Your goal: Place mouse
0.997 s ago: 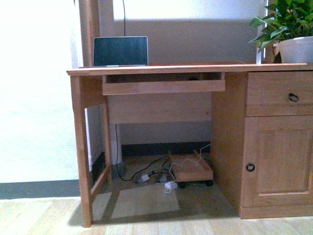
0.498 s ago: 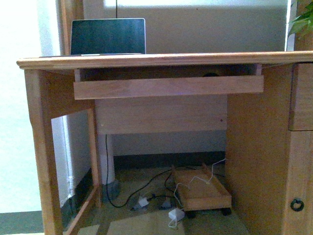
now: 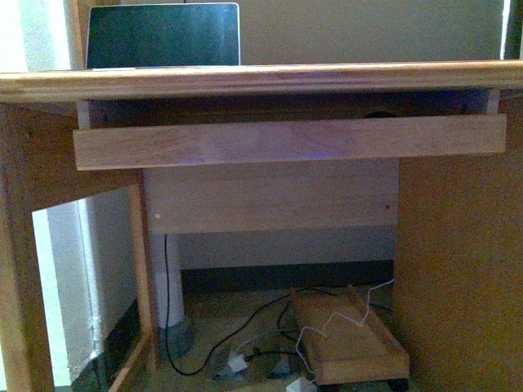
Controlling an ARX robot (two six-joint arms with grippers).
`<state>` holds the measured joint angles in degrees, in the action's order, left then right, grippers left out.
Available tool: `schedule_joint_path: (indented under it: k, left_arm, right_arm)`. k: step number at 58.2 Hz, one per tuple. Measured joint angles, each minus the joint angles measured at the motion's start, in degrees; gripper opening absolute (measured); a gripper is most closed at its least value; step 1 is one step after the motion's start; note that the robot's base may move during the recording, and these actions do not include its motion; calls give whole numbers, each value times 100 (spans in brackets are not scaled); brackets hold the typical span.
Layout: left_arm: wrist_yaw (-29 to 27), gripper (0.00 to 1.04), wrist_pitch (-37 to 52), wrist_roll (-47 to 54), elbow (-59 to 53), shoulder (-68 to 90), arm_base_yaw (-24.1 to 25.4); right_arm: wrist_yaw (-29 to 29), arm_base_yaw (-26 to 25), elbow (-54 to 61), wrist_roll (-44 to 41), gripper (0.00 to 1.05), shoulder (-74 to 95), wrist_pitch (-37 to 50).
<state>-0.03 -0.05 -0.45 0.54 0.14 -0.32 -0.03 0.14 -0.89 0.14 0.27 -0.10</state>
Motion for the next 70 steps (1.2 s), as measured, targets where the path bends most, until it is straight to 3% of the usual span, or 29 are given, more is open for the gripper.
schedule_joint_path:
  k: [70]
  left_arm:
    - [2, 97, 0, 0, 0, 0, 0]
  right_arm:
    - [0, 0, 0, 0, 104, 0, 0]
